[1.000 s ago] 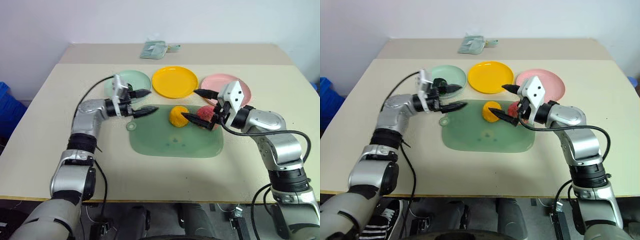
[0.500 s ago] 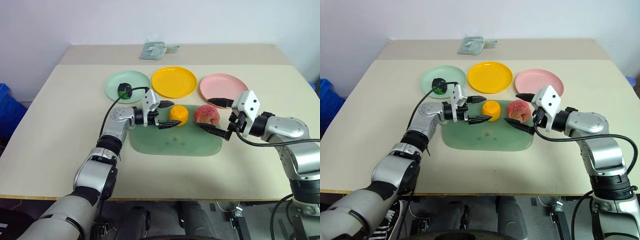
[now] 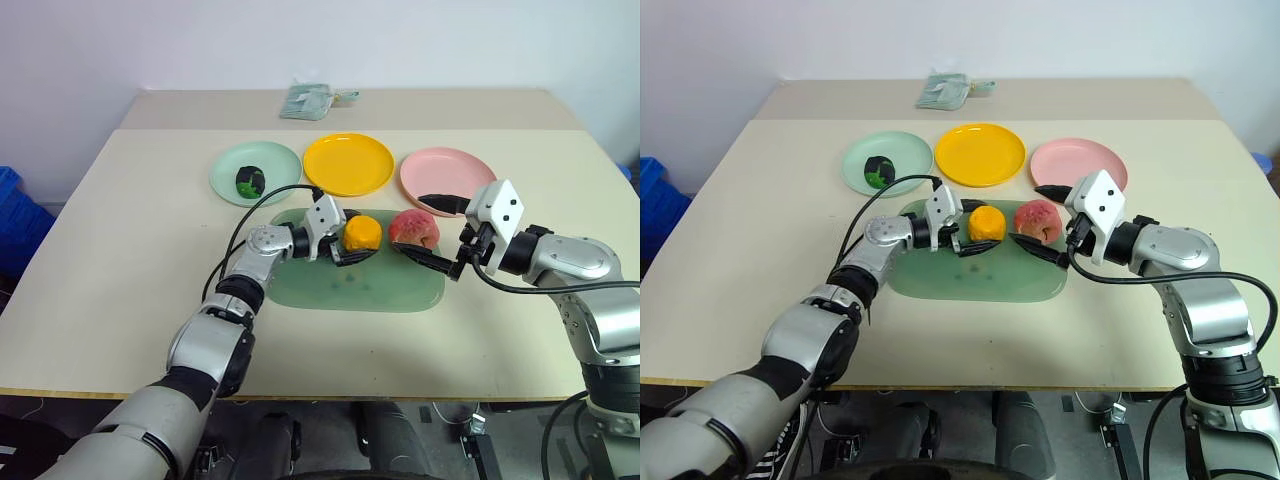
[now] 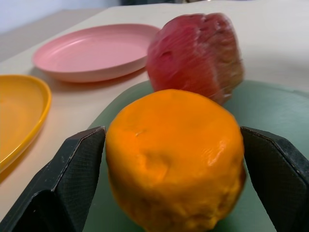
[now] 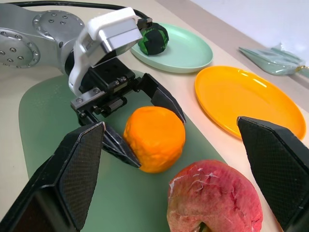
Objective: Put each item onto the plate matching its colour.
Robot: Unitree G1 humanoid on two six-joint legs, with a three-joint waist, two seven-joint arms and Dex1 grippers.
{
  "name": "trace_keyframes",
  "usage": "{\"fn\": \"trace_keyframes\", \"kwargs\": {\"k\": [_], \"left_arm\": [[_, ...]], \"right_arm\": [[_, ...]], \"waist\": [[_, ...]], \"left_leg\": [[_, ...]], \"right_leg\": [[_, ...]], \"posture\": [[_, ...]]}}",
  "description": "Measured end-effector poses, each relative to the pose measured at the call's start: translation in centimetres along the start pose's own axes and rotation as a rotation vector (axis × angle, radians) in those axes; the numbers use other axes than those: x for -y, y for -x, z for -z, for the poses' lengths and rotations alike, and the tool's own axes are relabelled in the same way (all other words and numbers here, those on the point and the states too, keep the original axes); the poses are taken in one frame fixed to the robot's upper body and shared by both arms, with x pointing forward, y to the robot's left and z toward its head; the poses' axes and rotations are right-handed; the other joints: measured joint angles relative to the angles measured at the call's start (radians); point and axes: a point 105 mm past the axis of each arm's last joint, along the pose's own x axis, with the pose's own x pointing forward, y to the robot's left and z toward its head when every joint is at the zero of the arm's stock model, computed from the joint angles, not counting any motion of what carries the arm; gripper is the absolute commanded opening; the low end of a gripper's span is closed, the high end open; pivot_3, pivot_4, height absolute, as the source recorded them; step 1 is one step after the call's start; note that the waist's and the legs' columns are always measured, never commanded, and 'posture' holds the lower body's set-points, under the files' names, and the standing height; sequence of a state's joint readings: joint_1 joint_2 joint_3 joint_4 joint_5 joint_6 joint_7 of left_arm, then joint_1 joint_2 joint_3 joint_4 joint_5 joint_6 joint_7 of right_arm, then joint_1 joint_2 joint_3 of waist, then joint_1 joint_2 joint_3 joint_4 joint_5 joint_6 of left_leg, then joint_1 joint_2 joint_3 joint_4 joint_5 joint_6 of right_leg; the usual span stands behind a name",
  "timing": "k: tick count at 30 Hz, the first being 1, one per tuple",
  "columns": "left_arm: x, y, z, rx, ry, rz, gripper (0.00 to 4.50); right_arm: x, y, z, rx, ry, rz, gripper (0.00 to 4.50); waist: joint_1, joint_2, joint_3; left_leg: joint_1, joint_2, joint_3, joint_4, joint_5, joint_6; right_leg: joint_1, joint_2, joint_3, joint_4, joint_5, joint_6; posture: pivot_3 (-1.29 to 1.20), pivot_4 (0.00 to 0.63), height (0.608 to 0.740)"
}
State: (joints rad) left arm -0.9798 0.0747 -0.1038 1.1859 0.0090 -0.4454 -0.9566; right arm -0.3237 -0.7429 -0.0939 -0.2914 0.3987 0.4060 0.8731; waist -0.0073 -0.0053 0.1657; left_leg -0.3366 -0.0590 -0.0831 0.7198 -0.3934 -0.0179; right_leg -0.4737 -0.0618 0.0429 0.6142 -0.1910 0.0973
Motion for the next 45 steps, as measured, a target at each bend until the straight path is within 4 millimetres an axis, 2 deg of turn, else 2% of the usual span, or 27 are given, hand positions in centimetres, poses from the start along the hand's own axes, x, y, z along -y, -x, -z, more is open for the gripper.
{"fn": "trace_keyframes", "kwargs": {"k": [3,4,10,13,17,19,22,26,31,36,37,38,41,45], "left_arm": [[0.0,0.0,0.1,-0.005,0.007,-0.002,3.23],[0.0,-0.1,0.1,-0.004,0.009,0.0,3.04],[-0.7,0.0,0.0,0.01,0.033,-0.061,3.04],[-3.7,0.5,-1.1,0.041,0.104,-0.24,3.04],[-8.2,0.9,-5.0,0.101,0.103,-0.479,3.04],[-9.7,1.2,-6.0,0.104,0.127,-0.578,3.04],[-9.8,0.8,-5.2,0.056,0.151,-0.648,3.04],[-9.3,0.2,-3.5,-0.014,0.226,-0.688,3.04],[-10.0,0.1,-4.5,0.0,0.237,-0.733,3.04],[-9.9,0.1,-3.8,-0.036,0.263,-0.775,3.04],[-9.9,0.1,-3.7,-0.038,0.277,-0.776,4.08],[-9.8,0.0,-3.7,-0.036,0.287,-0.777,4.48],[-10.0,0.1,-3.9,-0.021,0.298,-0.804,4.48],[-11.1,0.5,-5.7,0.043,0.294,-0.828,4.48]], "right_arm": [[0.0,0.0,0.0,0.0,0.001,0.003,4.5],[0.0,0.0,0.0,0.0,0.001,0.004,4.5],[0.1,0.0,0.0,0.002,0.0,0.012,4.5],[1.0,-0.5,-0.4,0.036,-0.009,0.069,4.5],[3.6,-1.4,-1.3,0.08,0.018,0.224,4.5],[5.0,-1.7,-1.3,0.083,0.016,0.318,4.5],[6.5,-1.9,-0.4,0.053,-0.005,0.415,4.5],[6.3,-1.9,-0.6,0.06,-0.003,0.418,4.5],[5.5,-1.8,-1.4,0.08,0.021,0.404,4.5],[4.8,-1.7,-1.2,0.071,0.005,0.396,4.5],[4.7,-1.7,-1.3,0.073,0.004,0.395,4.5],[4.7,-1.7,-1.5,0.078,0.007,0.395,4.5],[4.6,-1.6,-1.9,0.087,0.004,0.397,4.5],[4.5,-1.6,-1.9,0.09,-0.007,0.392,4.5]], "waist": [[0.0,0.0,0.0],[0.0,0.0,0.0],[0.0,0.0,0.0],[-0.002,-0.002,0.001],[0.0,-0.002,0.001],[0.0,-0.001,0.001],[0.001,-0.001,0.001],[-0.002,-0.001,0.001],[-0.002,-0.001,0.001],[-0.002,-0.001,0.001],[-0.002,-0.001,0.001],[-0.002,-0.001,0.001],[-0.003,-0.001,0.001],[-0.002,-0.001,0.001]], "left_leg": [[0.0,0.0,0.0,0.0,0.0,0.0],[0.0,0.0,0.0,0.0,0.0,0.0],[0.0,0.0,0.0,0.0,0.0,0.0],[0.0,0.0,0.0,0.0,0.001,0.001],[0.0,0.0,0.0,0.0,0.003,0.0],[0.0,0.0,0.0,0.0,0.004,-0.001],[-0.001,-0.001,0.0,-0.001,0.004,-0.002],[-0.002,-0.002,0.0,-0.002,0.004,-0.002],[-0.002,-0.002,0.0,-0.002,0.004,-0.002],[-0.001,-0.003,0.0,-0.002,0.005,-0.004],[-0.001,-0.003,0.0,-0.002,0.005,-0.004],[-0.001,-0.003,0.0,-0.002,0.006,-0.004],[-0.001,-0.003,0.0,-0.002,0.006,-0.004],[-0.001,-0.003,0.0,-0.002,0.006,-0.004]], "right_leg": [[0.0,0.0,0.0,0.0,0.0,0.0],[0.0,0.0,0.0,0.0,0.0,0.0],[0.0,0.0,0.0,0.0,0.0,0.0],[0.0,0.0,0.0,0.0,0.002,0.001],[0.0,0.0,0.0,-0.001,0.004,0.001],[0.0,0.0,0.0,-0.001,0.004,0.001],[0.0,0.0,0.0,-0.001,0.004,0.001],[-0.001,-0.001,0.0,-0.002,0.004,0.001],[-0.001,-0.001,0.0,-0.002,0.004,0.001],[-0.001,-0.001,0.001,-0.002,0.004,0.001],[-0.001,-0.001,0.001,-0.002,0.004,0.001],[-0.001,-0.001,0.0,-0.001,0.005,0.001],[-0.001,0.0,0.0,-0.001,0.005,0.001],[-0.001,-0.001,0.001,-0.001,0.005,0.001]], "posture": [[0.0,0.15,0.74],[0.0,0.15,0.74],[0.0,0.15,0.74],[0.0,0.15,0.74],[0.0,0.15,0.74],[0.0,0.15,0.74],[0.0,0.15,0.74],[0.0,0.15,0.74],[0.0,0.15,0.74],[0.0,0.15,0.74],[0.0,0.15,0.74],[0.0,0.15,0.74],[0.0,0.15,0.74],[0.0,0.15,0.74]]}}
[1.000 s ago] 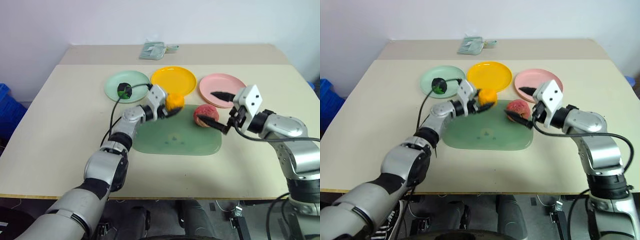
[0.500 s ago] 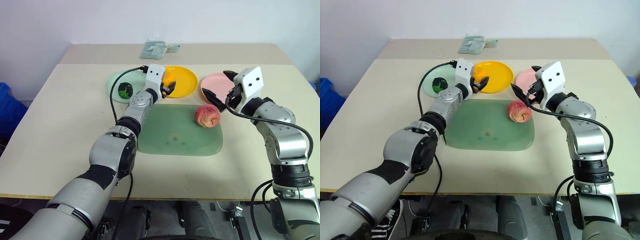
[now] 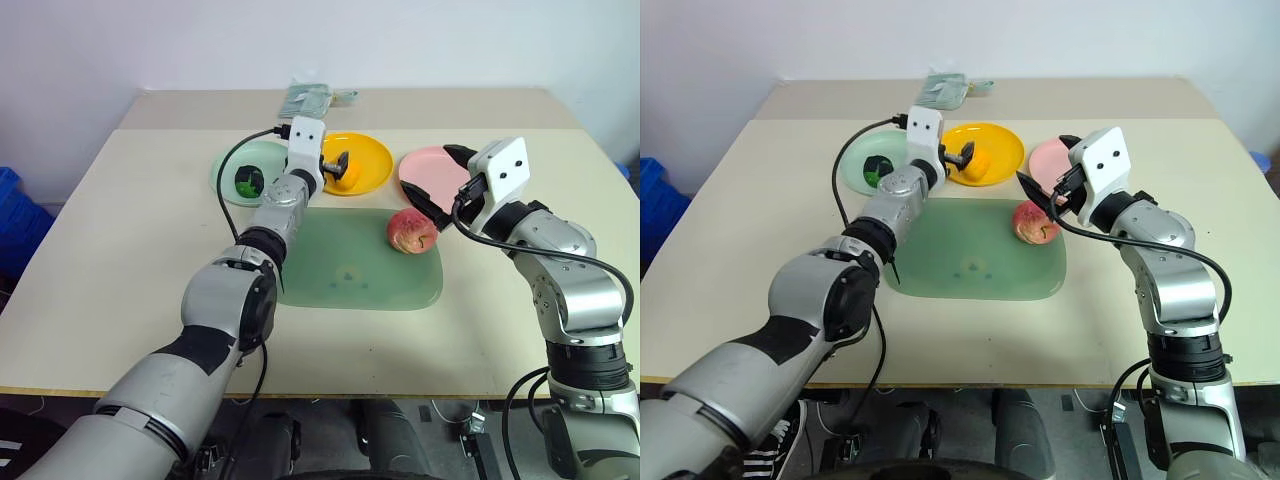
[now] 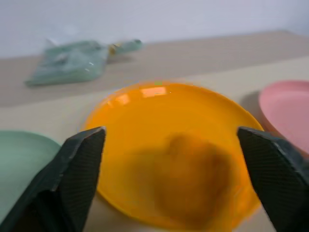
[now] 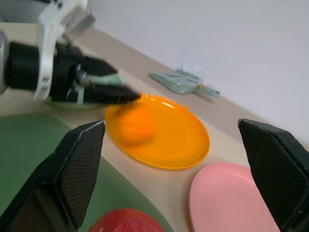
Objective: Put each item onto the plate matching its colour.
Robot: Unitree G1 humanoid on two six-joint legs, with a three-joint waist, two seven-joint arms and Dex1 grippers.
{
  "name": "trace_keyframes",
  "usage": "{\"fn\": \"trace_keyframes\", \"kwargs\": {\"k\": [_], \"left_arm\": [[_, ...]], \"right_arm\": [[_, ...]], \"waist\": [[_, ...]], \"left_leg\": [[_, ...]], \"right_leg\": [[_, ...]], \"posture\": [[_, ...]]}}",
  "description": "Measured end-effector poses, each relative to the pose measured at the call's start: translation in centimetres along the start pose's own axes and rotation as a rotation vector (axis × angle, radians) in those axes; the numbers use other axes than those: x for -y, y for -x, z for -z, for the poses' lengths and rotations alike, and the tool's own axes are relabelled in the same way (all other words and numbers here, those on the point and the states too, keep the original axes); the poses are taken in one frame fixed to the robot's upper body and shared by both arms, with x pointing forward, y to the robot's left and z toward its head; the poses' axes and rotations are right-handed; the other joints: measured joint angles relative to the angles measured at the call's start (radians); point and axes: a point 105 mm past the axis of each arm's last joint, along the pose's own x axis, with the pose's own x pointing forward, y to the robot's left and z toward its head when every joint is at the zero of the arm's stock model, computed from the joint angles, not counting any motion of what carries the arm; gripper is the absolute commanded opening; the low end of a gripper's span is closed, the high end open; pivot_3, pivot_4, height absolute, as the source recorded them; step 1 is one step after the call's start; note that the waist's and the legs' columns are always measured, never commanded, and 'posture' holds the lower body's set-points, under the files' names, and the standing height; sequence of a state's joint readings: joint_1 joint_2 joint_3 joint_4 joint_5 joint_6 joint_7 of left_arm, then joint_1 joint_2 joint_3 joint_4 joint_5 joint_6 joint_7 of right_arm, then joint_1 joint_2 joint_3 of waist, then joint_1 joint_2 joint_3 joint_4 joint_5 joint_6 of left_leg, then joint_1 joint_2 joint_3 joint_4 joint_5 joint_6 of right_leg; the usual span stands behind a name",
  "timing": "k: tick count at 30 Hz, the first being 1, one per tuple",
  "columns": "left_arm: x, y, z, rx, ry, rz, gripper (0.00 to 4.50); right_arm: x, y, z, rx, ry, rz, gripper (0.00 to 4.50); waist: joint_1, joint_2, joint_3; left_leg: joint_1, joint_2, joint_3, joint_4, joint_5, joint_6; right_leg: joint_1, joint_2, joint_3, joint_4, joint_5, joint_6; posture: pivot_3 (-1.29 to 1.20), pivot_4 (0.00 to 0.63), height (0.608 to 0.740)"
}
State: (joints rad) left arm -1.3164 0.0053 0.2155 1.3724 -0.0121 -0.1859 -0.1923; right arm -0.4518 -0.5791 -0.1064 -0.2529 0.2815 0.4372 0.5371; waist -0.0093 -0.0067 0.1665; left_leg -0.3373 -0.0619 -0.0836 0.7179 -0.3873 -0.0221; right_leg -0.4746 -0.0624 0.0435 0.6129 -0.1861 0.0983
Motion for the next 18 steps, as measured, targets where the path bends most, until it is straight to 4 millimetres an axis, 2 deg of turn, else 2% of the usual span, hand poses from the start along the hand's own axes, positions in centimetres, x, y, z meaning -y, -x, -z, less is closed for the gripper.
{"fn": "trace_keyframes", "kwargs": {"k": [4,9,12,18], "left_arm": [[-0.4,0.1,-0.6,0.021,0.019,0.027,4.48],[0.5,1.0,-2.5,0.128,0.076,0.285,4.48],[0.8,2.8,-2.5,0.162,0.041,0.522,4.48],[-2.3,8.2,0.2,0.09,-0.016,0.802,4.48]], "right_arm": [[-0.1,0.0,0.0,0.004,-0.006,-0.005,4.5],[-0.1,-0.1,0.2,0.001,-0.009,-0.013,4.5],[-0.3,-0.1,0.7,-0.015,-0.033,-0.043,4.5],[-2.1,-0.1,1.9,-0.08,-0.161,-0.195,4.5]], "waist": [[0.0,0.0,0.0],[-0.003,0.0,0.0],[-0.007,0.0,0.0],[-0.01,0.001,0.0]], "left_leg": [[0.0,0.0,0.0,0.0,0.0,0.0],[0.0,0.0,0.0,0.0,0.0,0.0],[0.0,0.0,0.001,0.0,0.0,0.0],[0.0,0.004,0.0,0.0,0.0,0.0]], "right_leg": [[0.0,0.0,0.0,0.0,0.0,0.0],[0.0,0.0,0.0,0.0,0.0,0.0],[0.0,0.0,0.0,0.0,0.0,0.0],[0.0,0.002,0.0,0.001,0.0,-0.001]], "posture": [[0.0,0.15,0.74],[0.0,0.15,0.74],[0.0,0.15,0.74],[0.0,0.15,0.74]]}}
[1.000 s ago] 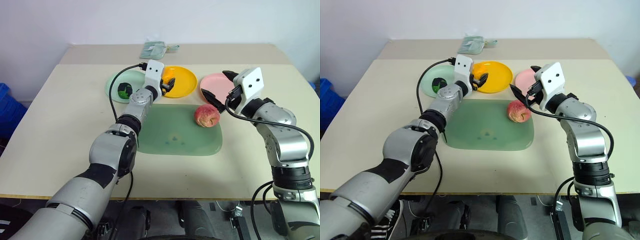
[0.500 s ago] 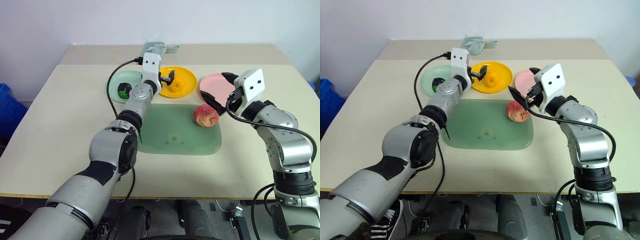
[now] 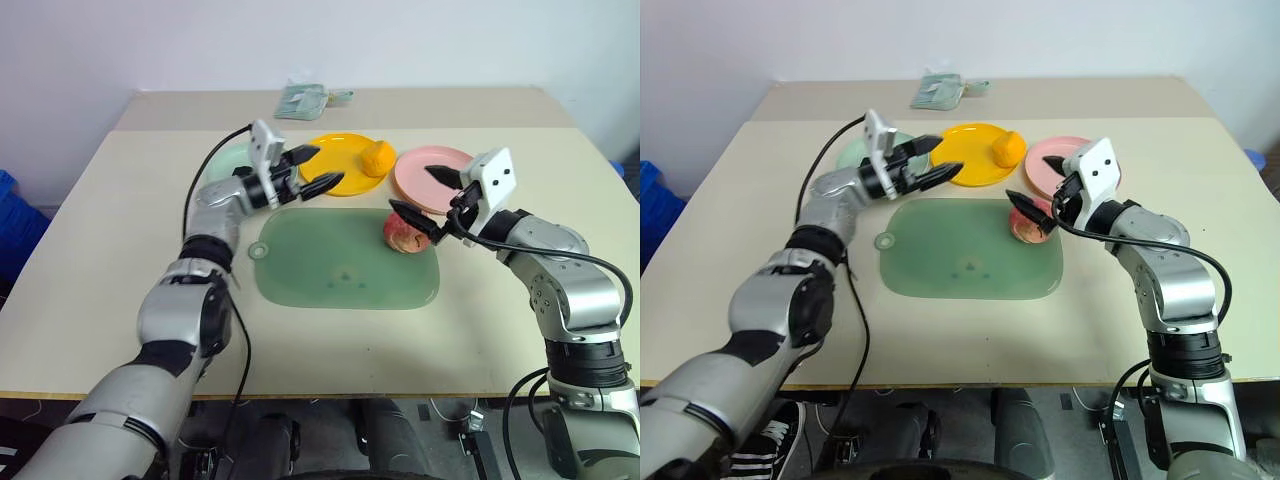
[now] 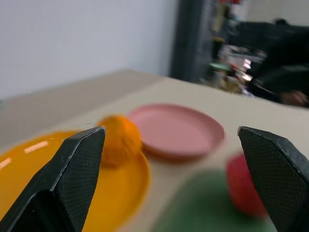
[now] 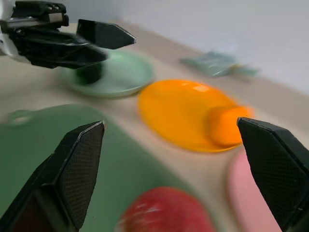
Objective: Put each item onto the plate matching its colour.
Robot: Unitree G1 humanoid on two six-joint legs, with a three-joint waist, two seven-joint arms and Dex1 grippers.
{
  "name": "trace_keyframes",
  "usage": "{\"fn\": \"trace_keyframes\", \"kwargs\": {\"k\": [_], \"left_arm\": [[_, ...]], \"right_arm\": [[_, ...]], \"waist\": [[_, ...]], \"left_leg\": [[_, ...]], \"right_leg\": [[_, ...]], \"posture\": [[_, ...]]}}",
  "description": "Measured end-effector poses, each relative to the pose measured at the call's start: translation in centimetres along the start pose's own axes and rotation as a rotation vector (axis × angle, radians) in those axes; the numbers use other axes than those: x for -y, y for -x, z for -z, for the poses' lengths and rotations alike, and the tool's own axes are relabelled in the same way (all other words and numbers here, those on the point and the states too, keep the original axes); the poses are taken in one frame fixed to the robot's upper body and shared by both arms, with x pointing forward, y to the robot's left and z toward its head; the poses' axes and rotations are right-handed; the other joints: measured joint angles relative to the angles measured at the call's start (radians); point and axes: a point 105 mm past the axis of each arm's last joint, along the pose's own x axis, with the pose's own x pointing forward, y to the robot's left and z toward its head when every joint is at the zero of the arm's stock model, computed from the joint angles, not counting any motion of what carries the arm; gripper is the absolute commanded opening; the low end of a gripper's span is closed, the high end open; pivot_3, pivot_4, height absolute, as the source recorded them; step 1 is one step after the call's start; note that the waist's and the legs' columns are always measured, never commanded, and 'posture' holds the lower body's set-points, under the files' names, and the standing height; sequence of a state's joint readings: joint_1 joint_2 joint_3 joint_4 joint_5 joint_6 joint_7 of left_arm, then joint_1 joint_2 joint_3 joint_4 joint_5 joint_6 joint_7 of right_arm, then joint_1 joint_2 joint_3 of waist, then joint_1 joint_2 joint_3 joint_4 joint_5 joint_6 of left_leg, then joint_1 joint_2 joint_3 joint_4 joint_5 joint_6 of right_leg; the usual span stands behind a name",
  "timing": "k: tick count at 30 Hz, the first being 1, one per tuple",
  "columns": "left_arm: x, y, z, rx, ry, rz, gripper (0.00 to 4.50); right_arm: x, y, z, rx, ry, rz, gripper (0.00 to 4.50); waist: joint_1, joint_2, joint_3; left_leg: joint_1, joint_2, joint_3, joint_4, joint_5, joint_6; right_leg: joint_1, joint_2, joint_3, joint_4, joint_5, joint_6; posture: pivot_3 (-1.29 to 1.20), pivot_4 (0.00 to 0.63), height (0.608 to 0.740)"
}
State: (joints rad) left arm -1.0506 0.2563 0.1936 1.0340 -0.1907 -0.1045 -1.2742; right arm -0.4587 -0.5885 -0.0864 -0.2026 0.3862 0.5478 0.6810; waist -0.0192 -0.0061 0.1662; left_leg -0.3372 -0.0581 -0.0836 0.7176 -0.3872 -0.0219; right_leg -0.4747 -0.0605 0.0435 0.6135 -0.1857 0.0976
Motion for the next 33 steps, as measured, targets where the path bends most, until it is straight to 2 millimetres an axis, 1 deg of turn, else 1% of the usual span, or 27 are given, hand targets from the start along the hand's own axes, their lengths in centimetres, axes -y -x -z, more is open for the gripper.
{"fn": "trace_keyframes", "kwargs": {"k": [1,4,7,9,13,16,20,24,30,31,33], "left_arm": [[0.5,1.2,0.1,-0.017,-0.014,0.042,4.48],[1.7,3.9,0.0,-0.046,-0.028,0.102,4.48],[3.5,6.6,-0.2,-0.093,-0.061,0.151,4.48],[4.6,7.7,-0.2,-0.107,-0.061,0.167,4.48],[6.1,9.1,-0.5,-0.135,-0.097,0.161,4.48],[6.4,9.7,-1.1,-0.146,-0.123,0.143,4.48],[6.6,10.5,-1.9,-0.152,-0.134,0.12,4.48],[6.7,11.3,-2.1,-0.161,-0.104,0.106,4.48],[6.8,11.5,-2.3,-0.151,-0.106,0.09,4.48],[6.8,11.5,-2.3,-0.148,-0.104,0.09,4.5],[6.8,11.5,-2.5,-0.142,-0.096,0.09,4.5]], "right_arm": [[-0.3,-0.2,0.4,-0.022,-0.013,-0.019,4.5],[-0.4,-0.6,1.5,-0.075,-0.05,-0.032,4.5],[0.3,-1.1,2.4,-0.116,-0.045,0.013,4.5],[0.9,-1.3,3.0,-0.141,-0.03,0.049,4.5],[1.0,-1.5,3.6,-0.169,-0.004,0.053,4.5],[0.9,-1.1,4.0,-0.201,-0.002,0.029,4.5],[1.1,-0.3,4.8,-0.253,-0.002,0.014,4.5],[1.2,0.1,5.4,-0.287,0.005,0.022,4.5],[1.1,0.0,5.9,-0.307,-0.004,0.03,4.5],[1.1,0.0,5.9,-0.306,-0.006,0.029,3.96],[1.0,-0.1,5.9,-0.303,-0.009,0.026,3.28]], "waist": [[0.0,0.0,0.0],[0.002,0.0,0.0],[0.003,0.0,0.0],[0.007,0.0,0.0],[0.007,0.0,0.0],[0.006,0.0,0.0],[0.006,0.0,0.0],[0.004,0.0,0.0],[0.005,0.0,0.0],[0.005,0.0,0.0],[0.005,0.0,0.0]], "left_leg": [[0.0,0.0,0.0,0.0,0.0,0.0],[-0.001,0.0,0.0,0.0,0.0,0.0],[-0.001,0.0,0.0,0.0,0.0,0.0],[-0.001,0.0,-0.001,0.0,0.0,0.0],[0.0,0.0,0.0,0.0,0.0,0.0],[0.0,0.0,0.0,0.0,0.0,0.0],[0.0,0.0,0.0,0.0,0.0,0.0],[0.0,0.0,0.0,0.0,-0.001,0.001],[0.0,0.0,0.0,0.0,0.0,0.001],[0.0,0.0,0.0,0.0,0.0,0.001],[0.0,0.0,0.0,0.0,0.0,0.001]], "right_leg": [[0.0,0.0,0.0,0.0,0.0,0.0],[0.0,-0.001,0.0,0.0,0.0,-0.001],[0.0,-0.001,0.0,0.0,0.0,-0.001],[0.0,-0.001,0.0,-0.001,0.0,-0.001],[0.0,-0.002,0.0,-0.001,0.0,-0.001],[0.0,-0.001,0.0,-0.001,0.0,-0.001],[0.0,-0.001,0.0,-0.001,0.0,-0.001],[0.0,-0.001,0.0,-0.001,0.0,-0.001],[0.0,-0.001,0.0,-0.001,0.0,-0.001],[0.0,-0.001,0.0,-0.001,0.0,-0.001],[0.0,-0.001,0.0,-0.001,0.0,-0.001]], "posture": [[0.0,0.15,0.74],[0.0,0.15,0.74],[0.0,0.15,0.74],[0.0,0.15,0.74],[0.0,0.15,0.74],[0.0,0.15,0.74],[0.0,0.15,0.74],[0.0,0.15,0.74],[0.0,0.15,0.74],[0.0,0.15,0.74],[0.0,0.15,0.74]]}}
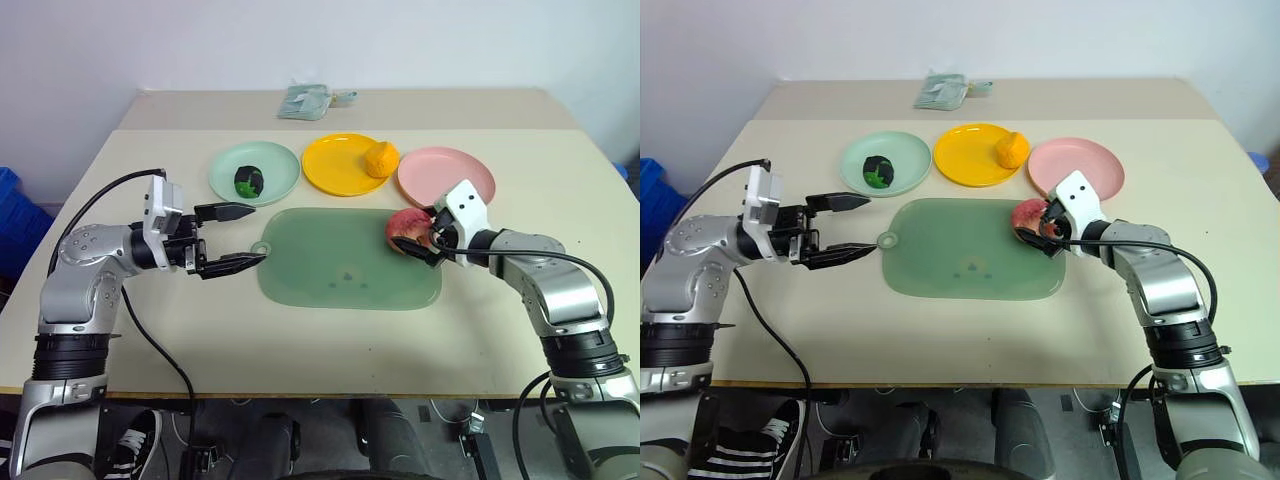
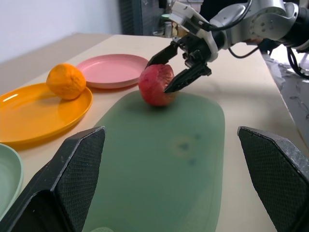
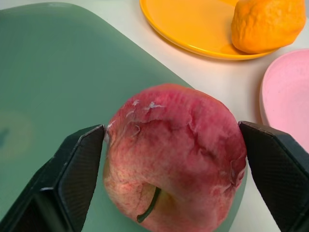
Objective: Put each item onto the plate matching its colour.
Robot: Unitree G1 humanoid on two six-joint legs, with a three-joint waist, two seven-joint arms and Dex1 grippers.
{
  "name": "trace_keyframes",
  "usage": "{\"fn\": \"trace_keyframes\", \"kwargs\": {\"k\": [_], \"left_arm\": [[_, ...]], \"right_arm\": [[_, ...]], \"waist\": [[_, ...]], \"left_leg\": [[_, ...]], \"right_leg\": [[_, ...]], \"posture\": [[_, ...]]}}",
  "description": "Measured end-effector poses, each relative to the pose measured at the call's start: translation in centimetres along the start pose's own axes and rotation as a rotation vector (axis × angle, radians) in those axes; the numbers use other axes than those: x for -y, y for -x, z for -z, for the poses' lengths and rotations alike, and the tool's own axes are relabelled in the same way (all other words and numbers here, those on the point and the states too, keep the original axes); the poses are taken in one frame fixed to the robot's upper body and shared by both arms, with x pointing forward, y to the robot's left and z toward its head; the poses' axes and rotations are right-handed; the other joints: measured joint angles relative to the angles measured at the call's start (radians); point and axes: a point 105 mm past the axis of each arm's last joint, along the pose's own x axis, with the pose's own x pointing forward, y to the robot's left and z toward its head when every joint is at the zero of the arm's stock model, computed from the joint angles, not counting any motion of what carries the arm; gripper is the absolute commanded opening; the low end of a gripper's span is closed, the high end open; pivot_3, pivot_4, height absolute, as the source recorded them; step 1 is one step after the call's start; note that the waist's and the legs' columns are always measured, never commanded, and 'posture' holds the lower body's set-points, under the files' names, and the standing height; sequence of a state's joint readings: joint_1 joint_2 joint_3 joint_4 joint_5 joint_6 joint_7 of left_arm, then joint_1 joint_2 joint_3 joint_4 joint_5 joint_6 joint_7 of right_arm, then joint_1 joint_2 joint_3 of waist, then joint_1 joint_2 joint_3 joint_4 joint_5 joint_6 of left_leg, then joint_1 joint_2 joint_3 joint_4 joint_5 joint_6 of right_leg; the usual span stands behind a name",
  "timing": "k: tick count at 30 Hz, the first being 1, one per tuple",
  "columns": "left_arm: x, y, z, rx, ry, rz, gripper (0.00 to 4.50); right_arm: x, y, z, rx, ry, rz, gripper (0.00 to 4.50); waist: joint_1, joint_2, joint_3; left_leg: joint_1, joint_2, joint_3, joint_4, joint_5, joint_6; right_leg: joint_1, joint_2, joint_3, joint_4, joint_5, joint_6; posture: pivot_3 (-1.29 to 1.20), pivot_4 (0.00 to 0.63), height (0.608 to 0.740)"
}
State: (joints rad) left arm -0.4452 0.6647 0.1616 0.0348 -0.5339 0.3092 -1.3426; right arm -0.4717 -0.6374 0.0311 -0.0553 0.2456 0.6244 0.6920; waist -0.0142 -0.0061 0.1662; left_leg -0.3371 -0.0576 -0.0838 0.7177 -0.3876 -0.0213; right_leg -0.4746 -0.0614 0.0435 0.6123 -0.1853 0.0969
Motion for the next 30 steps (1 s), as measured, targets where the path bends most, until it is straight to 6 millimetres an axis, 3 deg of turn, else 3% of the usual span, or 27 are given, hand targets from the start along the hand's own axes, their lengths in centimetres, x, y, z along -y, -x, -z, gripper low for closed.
{"fn": "trace_keyframes", "kwargs": {"k": [1,6,9,11,12,14,17,21,23,25,30], "left_arm": [[0.0,0.0,0.0,0.0,0.003,-0.001,4.5],[-0.2,-0.1,0.0,0.008,0.014,-0.021,4.5],[-0.7,-0.7,-0.6,0.059,0.031,-0.048,4.5],[-1.0,-0.8,-1.0,0.083,0.031,-0.064,4.5],[-1.5,-1.3,-1.5,0.13,0.054,-0.096,4.5],[-1.5,-1.6,-1.8,0.156,0.071,-0.101,4.5],[-1.7,-1.6,-1.7,0.157,0.08,-0.123,4.5],[-1.9,-1.7,-1.5,0.162,0.074,-0.157,4.5],[-1.9,-1.6,-1.2,0.154,0.07,-0.165,4.5],[-1.9,-1.6,-1.0,0.145,0.068,-0.172,4.5],[-1.8,-1.7,-1.3,0.148,0.049,-0.174,4.5]], "right_arm": [[-0.1,-0.1,0.0,0.003,-0.002,-0.002,3.05],[0.0,-0.5,-0.2,0.024,-0.032,0.011,3.04],[1.5,-1.0,-0.9,0.066,-0.088,0.084,3.04],[3.1,-0.5,-2.6,0.129,-0.078,0.154,3.04],[6.1,-0.5,-3.5,0.176,-0.142,0.286,3.04],[9.6,0.6,-4.7,0.229,-0.163,0.442,3.04],[11.6,0.7,-4.2,0.232,-0.162,0.525,3.04],[11.7,-0.7,-0.8,0.154,-0.166,0.535,3.04],[11.5,-1.3,0.0,0.14,-0.181,0.518,4.1],[11.3,-1.7,-0.2,0.156,-0.19,0.494,4.46],[11.6,-1.6,-2.1,0.222,-0.15,0.491,4.46]], "waist": [[0.0,0.0,0.0],[-0.003,0.0,0.0],[-0.002,0.0,0.0],[0.0,0.0,0.0],[-0.001,0.0,0.0],[0.0,0.0,0.0],[-0.005,0.0,0.0],[-0.01,0.001,0.0],[-0.016,0.001,0.0],[-0.025,0.001,0.0],[-0.03,0.001,0.0]], "left_leg": [[0.0,0.0,0.0,0.0,0.0,0.0],[0.0,0.0,0.0,0.0,0.0,0.0],[0.0,0.0,0.0,0.0,0.0,0.0],[0.0,0.0,0.0,-0.001,0.0,-0.001],[-0.001,-0.001,0.001,-0.001,0.001,0.0],[-0.001,-0.001,0.001,-0.002,0.001,0.0],[-0.001,0.0,0.001,-0.003,0.001,0.0],[-0.001,0.0,0.002,-0.003,0.001,0.0],[-0.001,0.0,0.002,-0.003,0.001,0.0],[-0.001,0.0,0.002,-0.003,0.001,0.0],[0.0,0.0,0.001,-0.003,0.001,0.0]], "right_leg": [[0.0,0.0,0.0,0.0,0.0,0.0],[0.0,0.0,0.0,0.0,0.0,0.0],[0.0,0.0,0.0,0.0,0.001,-0.001],[-0.001,0.0,0.0,0.0,0.001,-0.001],[-0.001,-0.001,0.001,-0.001,0.002,-0.003],[-0.001,-0.001,0.001,-0.002,0.002,-0.003],[0.0,0.0,0.001,-0.002,0.002,-0.003],[-0.001,0.0,0.001,-0.001,0.002,-0.003],[-0.001,0.0,0.002,-0.001,0.002,-0.003],[-0.001,0.0,0.002,-0.001,0.002,-0.003],[-0.001,0.0,0.001,-0.001,0.002,-0.003]], "posture": [[0.0,0.15,0.74],[0.0,0.15,0.74],[0.0,0.15,0.74],[0.0,0.15,0.74],[0.0,0.15,0.74],[0.0,0.15,0.74],[0.0,0.15,0.74],[0.0,0.15,0.74],[0.0,0.15,0.74],[0.0,0.15,0.74],[0.0,0.15,0.74]]}}
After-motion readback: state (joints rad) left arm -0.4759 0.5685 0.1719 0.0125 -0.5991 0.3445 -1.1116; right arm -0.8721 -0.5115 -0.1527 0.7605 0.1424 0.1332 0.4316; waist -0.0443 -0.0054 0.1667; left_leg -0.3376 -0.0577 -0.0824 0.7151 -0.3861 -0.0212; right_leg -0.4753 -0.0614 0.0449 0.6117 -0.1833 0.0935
